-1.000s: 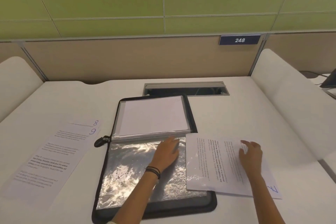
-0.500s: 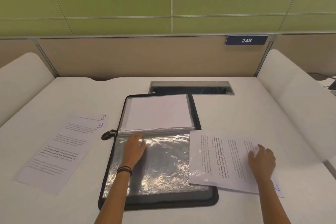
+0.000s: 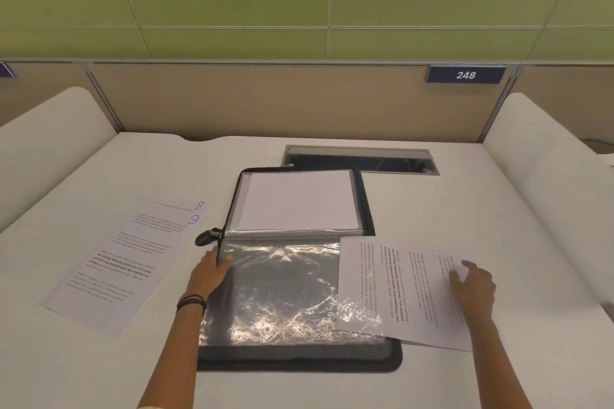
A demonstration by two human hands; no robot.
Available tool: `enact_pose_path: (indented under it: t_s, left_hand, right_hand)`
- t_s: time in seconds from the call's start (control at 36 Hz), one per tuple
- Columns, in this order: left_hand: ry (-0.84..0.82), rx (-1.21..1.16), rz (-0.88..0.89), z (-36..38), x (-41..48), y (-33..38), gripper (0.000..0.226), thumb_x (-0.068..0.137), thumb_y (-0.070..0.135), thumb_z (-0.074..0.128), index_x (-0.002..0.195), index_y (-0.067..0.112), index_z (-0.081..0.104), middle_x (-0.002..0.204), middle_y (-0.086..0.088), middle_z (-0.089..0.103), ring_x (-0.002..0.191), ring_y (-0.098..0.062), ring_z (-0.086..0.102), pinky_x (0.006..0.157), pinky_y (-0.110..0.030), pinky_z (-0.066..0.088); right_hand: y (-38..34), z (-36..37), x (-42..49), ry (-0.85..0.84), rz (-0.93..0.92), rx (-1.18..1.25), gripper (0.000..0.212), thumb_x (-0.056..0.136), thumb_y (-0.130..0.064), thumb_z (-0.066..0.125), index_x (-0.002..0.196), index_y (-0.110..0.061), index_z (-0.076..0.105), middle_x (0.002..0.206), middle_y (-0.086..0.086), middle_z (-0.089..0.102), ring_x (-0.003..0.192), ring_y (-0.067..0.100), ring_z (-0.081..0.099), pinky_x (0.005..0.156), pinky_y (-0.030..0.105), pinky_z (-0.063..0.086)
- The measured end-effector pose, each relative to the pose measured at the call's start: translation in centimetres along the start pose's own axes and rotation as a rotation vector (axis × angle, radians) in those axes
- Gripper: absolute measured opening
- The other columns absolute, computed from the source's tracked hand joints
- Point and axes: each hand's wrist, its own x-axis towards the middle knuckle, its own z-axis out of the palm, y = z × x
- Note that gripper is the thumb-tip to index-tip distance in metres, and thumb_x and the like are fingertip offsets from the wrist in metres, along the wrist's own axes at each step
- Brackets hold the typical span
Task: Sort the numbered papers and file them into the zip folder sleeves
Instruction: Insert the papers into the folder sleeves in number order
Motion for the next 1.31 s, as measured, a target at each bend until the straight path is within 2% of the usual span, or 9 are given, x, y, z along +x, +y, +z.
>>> enact_pose_path:
  t_s: [0.11, 0.33, 0.56, 0.72, 0.86, 1.06, 1.19, 1.31]
  left_hand:
    - [-0.030, 0.024, 0.018, -0.7, -0.3, 0.4, 0.052, 0.100, 0.033, 0.041, 0.147, 0.016, 0.029, 0.147, -0.015, 0.038, 0.132, -0.036, 0.039, 0.111, -0.044, 0.027]
    - [-0.014, 0.024, 0.030, -1.2, -1.1, 0.9, 0.045, 0.099, 0.027, 0.044, 0.141, 0.011, 0.038, 0.136, -0.017, 0.050, 0.125, -0.036, 0.046, 0.108, -0.044, 0.033]
    - [0.013, 0.079, 0.040, -1.6, -1.2, 1.2, 0.035, 0.099, 0.027, 0.045, 0.128, 0.008, 0.049, 0.123, -0.015, 0.059, 0.115, -0.033, 0.055, 0.101, -0.041, 0.039]
    - [0.011, 0.093, 0.000, -2.0, -0.8, 1.1, 0.046, 0.099, 0.026, 0.044, 0.141, 0.009, 0.035, 0.128, -0.019, 0.055, 0.118, -0.037, 0.052, 0.100, -0.040, 0.038]
    - [0.017, 0.096, 0.002, -2.0, -0.9, 1.1, 0.047, 0.099, 0.025, 0.043, 0.143, 0.010, 0.031, 0.125, -0.020, 0.057, 0.115, -0.037, 0.054, 0.099, -0.041, 0.039]
    - [0.004, 0.100, -0.005, -2.1, -1.1, 1.2, 0.052, 0.099, 0.025, 0.043, 0.146, 0.011, 0.025, 0.133, -0.019, 0.053, 0.120, -0.037, 0.051, 0.102, -0.041, 0.037]
    - [0.014, 0.067, -0.012, -2.3, -1.3, 1.3, 0.048, 0.099, 0.021, 0.044, 0.144, 0.011, 0.029, 0.130, -0.019, 0.054, 0.119, -0.038, 0.052, 0.101, -0.041, 0.037]
    - [0.029, 0.065, -0.024, -2.4, -1.5, 1.0, 0.034, 0.098, 0.015, 0.046, 0.130, 0.007, 0.039, 0.120, -0.020, 0.059, 0.111, -0.037, 0.055, 0.093, -0.037, 0.040]
  right_hand:
    - [-0.8, 0.1, -0.1, -0.042, 0.011, 0.049, 0.042, 0.093, -0.019, 0.053, 0.133, -0.004, 0.047, 0.135, 0.029, 0.040, 0.126, 0.045, 0.035, 0.104, 0.050, 0.030]
    - [-2.0, 0.9, -0.4, -0.113, -0.003, 0.098, 0.041, 0.093, -0.021, 0.054, 0.131, -0.005, 0.048, 0.132, 0.028, 0.045, 0.121, 0.045, 0.043, 0.105, 0.049, 0.032]
    - [-4.3, 2.2, -2.0, -0.166, -0.080, 0.128, 0.043, 0.094, -0.020, 0.053, 0.133, -0.004, 0.046, 0.138, 0.025, 0.041, 0.127, 0.041, 0.038, 0.107, 0.048, 0.029]
    - [-5.5, 3.0, -3.1, -0.215, -0.122, 0.163, 0.044, 0.095, -0.020, 0.052, 0.135, -0.007, 0.043, 0.142, 0.022, 0.036, 0.131, 0.037, 0.035, 0.110, 0.046, 0.025]
    - [-6.7, 3.8, -3.8, -0.252, -0.151, 0.205, 0.042, 0.095, -0.022, 0.051, 0.134, -0.010, 0.045, 0.142, 0.019, 0.037, 0.130, 0.036, 0.037, 0.109, 0.047, 0.027]
    - [-8.6, 4.7, -4.6, -0.286, -0.195, 0.264, 0.041, 0.095, -0.024, 0.051, 0.134, -0.012, 0.046, 0.142, 0.015, 0.040, 0.127, 0.033, 0.041, 0.108, 0.047, 0.031]
    - [-9.2, 4.9, -4.8, -0.265, -0.218, 0.247, 0.042, 0.095, -0.019, 0.051, 0.135, -0.010, 0.044, 0.141, 0.016, 0.039, 0.126, 0.034, 0.043, 0.105, 0.043, 0.034]
    - [-8.4, 4.4, -4.3, -0.212, -0.156, 0.215, 0.046, 0.094, -0.010, 0.051, 0.138, -0.006, 0.039, 0.139, 0.021, 0.040, 0.124, 0.037, 0.044, 0.105, 0.044, 0.034]
